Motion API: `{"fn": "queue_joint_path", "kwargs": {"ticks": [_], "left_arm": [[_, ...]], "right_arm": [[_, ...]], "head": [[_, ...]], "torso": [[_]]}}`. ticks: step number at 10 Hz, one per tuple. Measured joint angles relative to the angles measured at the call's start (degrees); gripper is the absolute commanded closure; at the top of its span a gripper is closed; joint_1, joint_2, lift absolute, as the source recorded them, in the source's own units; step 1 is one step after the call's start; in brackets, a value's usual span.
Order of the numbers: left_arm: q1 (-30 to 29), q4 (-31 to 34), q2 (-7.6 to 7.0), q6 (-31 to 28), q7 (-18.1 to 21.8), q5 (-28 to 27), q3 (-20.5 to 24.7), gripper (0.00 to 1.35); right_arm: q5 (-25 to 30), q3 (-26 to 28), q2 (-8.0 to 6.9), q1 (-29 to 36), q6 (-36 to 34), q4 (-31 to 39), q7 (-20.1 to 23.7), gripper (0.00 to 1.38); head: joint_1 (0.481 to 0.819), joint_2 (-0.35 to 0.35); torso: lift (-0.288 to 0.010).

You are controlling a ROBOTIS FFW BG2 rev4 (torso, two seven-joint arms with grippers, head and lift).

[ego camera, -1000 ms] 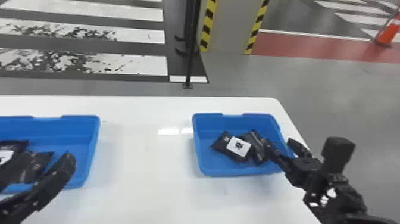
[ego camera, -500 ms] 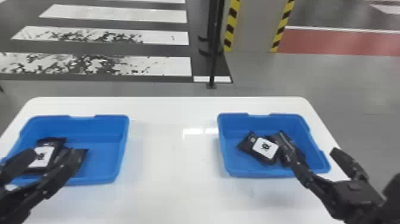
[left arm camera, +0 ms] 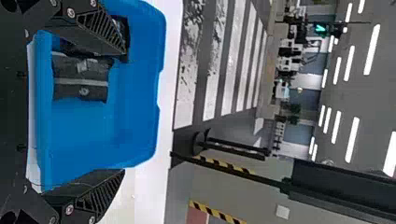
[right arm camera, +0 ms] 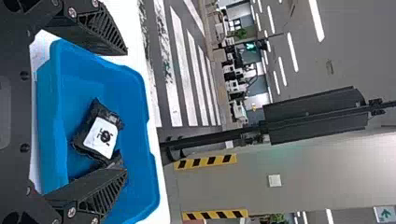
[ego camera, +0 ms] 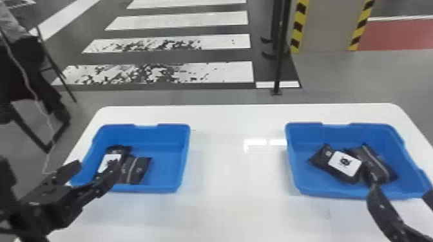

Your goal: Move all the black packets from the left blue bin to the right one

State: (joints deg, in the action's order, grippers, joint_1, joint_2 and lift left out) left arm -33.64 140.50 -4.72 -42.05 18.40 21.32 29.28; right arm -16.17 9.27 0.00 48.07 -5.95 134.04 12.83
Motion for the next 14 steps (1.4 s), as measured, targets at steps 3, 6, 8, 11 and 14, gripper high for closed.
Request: {"fn": "queue_joint_path", "kwargs": {"ticks": [3, 6, 8, 11, 14], "left_arm": [[9.6, -5.5, -1.69, -15.3, -0.8, -4.6, 0.8, 0.17], [19.9, -17.4, -6.92, -22.6, -0.7, -3.6, -4.8, 0.18], [25.6, -22.4, -8.09, -26.2, -0.6, -4.6, -7.0, 0.18], [33.4, -29.5, -8.78, -32.1, -0.5, -8.0, -9.2, 0.18], [38.5, -34.5, -9.26, -37.5, -0.4, -10.4, -11.2, 0.28]], "right_arm": [[-1.5, -1.9, 0.0, 0.0, -1.4, -0.2, 0.0, 0.14], [-2.3, -3.0, 0.0, -0.4, -2.6, -0.5, 0.0, 0.15], [-2.8, -3.5, 0.0, -0.5, -3.0, -0.8, 0.0, 0.15], [-3.4, -3.6, 0.0, -0.7, -3.5, -1.2, 0.1, 0.16], [-4.3, -3.7, 0.0, -0.8, -3.8, -1.8, 0.2, 0.16]], "head": [[0.695, 0.236], [0.695, 0.219], [0.695, 0.208], [0.695, 0.215], [0.695, 0.206]], "torso": [[-0.139], [-0.139], [-0.139], [-0.139], [-0.139]]}}
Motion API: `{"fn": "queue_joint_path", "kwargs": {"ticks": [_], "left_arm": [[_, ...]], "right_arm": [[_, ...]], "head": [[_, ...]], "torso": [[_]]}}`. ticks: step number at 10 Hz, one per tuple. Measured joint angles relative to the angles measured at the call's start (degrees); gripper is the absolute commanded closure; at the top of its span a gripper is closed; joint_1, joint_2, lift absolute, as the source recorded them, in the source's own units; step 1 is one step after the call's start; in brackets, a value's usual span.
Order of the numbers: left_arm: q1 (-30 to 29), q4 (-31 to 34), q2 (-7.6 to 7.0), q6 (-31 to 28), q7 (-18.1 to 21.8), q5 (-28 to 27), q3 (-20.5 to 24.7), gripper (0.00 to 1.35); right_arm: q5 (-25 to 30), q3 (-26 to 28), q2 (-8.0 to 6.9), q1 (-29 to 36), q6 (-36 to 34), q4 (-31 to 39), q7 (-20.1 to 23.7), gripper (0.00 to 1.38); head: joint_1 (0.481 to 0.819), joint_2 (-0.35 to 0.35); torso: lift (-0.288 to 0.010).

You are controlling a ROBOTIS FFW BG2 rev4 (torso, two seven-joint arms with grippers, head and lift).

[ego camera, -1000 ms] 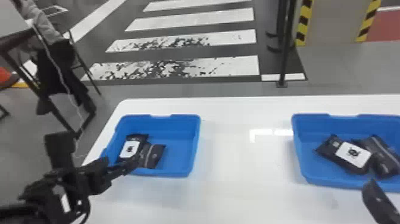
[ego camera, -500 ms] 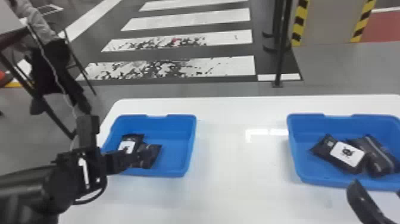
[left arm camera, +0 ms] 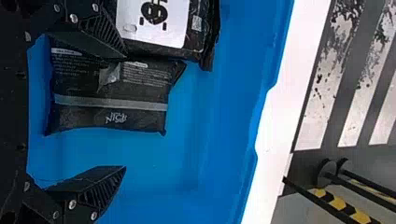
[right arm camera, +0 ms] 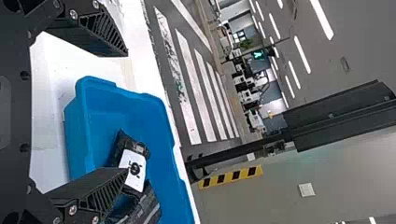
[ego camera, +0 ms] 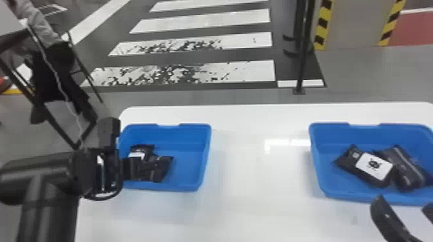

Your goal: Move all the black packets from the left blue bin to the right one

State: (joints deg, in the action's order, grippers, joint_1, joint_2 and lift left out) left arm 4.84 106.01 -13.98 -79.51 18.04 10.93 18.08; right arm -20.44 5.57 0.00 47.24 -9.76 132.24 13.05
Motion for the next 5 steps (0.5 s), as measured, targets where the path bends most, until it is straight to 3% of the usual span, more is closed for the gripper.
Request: {"fn": "queue_joint_path", "kwargs": {"ticks": [1, 2, 3, 4, 5], "left_arm": [[1.2, -1.3, 0.19, -1.0, 0.0, -1.8, 0.0, 0.4], [2.6, -3.3, 0.29, -2.0, -0.1, -3.3, 0.0, 0.68], [3.9, -5.6, 0.32, -2.7, 0.0, -3.8, 0.1, 0.85], [4.8, -7.5, 0.28, -3.3, 0.0, -3.6, 0.1, 1.11], [4.9, -8.4, 0.18, -3.4, 0.2, -3.3, -0.3, 1.2]], "right_arm": [[-0.4, 0.0, 0.0, 0.0, -0.2, -0.2, 0.1, 0.17], [-0.6, 0.0, 0.0, -0.1, -0.4, -0.4, 0.2, 0.17], [-0.7, -0.1, 0.0, -0.2, -0.5, -0.5, 0.3, 0.17], [-0.9, -0.1, 0.0, -0.3, -0.6, -0.7, 0.4, 0.17], [-1.2, -0.1, 0.0, -0.3, -0.6, -0.8, 0.4, 0.18]], "head": [[0.695, 0.217], [0.695, 0.23], [0.695, 0.235], [0.695, 0.233], [0.695, 0.23]], "torso": [[-0.139], [-0.139], [-0.139], [-0.139], [-0.139]]}}
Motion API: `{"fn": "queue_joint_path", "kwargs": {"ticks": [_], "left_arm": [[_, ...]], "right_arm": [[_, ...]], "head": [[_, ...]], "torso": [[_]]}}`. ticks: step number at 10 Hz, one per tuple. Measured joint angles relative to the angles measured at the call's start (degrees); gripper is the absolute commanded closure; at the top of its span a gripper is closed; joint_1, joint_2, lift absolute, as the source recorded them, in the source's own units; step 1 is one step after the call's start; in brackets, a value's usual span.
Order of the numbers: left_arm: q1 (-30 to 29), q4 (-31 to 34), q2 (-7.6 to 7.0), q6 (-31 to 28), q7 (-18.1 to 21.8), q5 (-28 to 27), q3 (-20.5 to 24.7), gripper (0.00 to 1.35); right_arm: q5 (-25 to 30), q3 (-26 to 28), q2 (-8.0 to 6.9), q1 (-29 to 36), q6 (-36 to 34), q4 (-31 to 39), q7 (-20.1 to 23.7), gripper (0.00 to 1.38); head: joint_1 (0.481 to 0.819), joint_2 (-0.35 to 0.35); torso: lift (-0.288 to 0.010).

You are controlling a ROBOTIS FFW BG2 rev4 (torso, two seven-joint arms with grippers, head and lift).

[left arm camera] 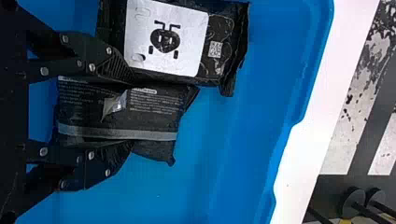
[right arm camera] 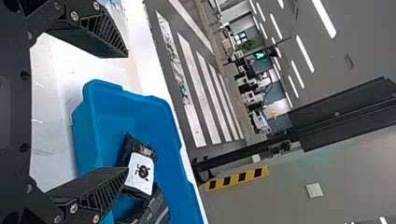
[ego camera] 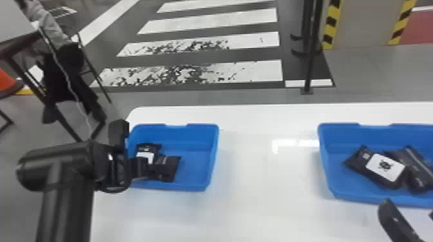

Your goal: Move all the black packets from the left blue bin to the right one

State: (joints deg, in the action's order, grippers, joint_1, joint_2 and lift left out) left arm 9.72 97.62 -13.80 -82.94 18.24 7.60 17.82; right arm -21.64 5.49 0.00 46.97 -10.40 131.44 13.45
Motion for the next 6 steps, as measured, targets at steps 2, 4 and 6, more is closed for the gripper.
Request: {"fn": "queue_joint_path", "kwargs": {"ticks": [2, 4, 6], "left_arm": [[-0.8, 0.2, 0.0, 3.0, 1.2, 0.6, -1.0, 1.2], [-2.1, 4.5, 0.02, 3.3, 1.9, 2.4, -1.0, 1.2], [-4.9, 10.3, -0.03, 2.9, 3.1, 6.2, -0.4, 1.2]], "right_arm": [[-0.6, 0.1, 0.0, 0.1, 0.0, -0.1, 0.0, 0.18], [-0.8, 0.0, 0.0, 0.2, 0.0, -0.1, 0.1, 0.18], [-0.9, 0.0, 0.0, 0.2, -0.1, 0.0, 0.4, 0.18]], "head": [[0.695, 0.22], [0.695, 0.199], [0.695, 0.176]], "torso": [[-0.139], [-0.139], [-0.139]]}}
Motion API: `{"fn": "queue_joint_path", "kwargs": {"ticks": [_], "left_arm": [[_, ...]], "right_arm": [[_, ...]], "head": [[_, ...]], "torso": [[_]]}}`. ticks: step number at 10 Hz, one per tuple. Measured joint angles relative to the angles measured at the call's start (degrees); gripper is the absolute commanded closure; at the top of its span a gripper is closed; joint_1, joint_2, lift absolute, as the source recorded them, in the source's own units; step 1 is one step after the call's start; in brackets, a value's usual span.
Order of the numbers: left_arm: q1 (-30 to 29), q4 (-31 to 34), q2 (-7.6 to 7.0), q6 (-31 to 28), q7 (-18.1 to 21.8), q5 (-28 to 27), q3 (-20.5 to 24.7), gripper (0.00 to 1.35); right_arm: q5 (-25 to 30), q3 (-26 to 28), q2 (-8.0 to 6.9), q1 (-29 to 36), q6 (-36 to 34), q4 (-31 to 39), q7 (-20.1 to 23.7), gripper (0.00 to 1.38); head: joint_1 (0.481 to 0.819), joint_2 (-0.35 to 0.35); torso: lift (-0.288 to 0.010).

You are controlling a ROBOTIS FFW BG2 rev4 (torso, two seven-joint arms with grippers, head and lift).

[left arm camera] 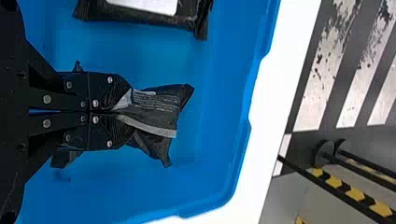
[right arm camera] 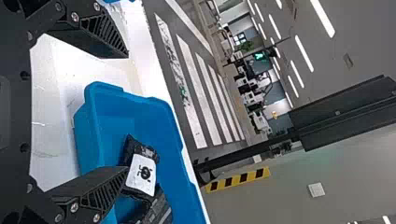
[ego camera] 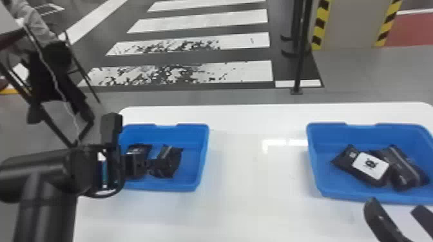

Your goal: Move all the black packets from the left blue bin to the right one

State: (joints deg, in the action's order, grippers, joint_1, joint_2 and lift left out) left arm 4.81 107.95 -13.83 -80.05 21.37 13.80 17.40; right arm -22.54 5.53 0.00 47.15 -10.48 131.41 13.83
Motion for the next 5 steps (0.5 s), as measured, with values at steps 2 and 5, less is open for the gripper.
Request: {"fn": "queue_joint_path", "kwargs": {"ticks": [2, 5], "left_arm": [[-5.3, 8.2, 0.06, 1.1, 0.9, 5.1, 0.8, 1.2], [-12.7, 17.4, 1.75, 9.7, 2.6, 11.9, -2.3, 1.2]], "right_arm": [[-0.4, 0.0, 0.0, 0.0, -0.3, 0.0, 0.3, 0.18], [-0.4, 0.0, 0.0, -1.2, -1.4, -0.8, 2.4, 0.19]], "head": [[0.695, 0.142], [0.695, 0.053]], "torso": [[-0.139], [-0.139]]}}
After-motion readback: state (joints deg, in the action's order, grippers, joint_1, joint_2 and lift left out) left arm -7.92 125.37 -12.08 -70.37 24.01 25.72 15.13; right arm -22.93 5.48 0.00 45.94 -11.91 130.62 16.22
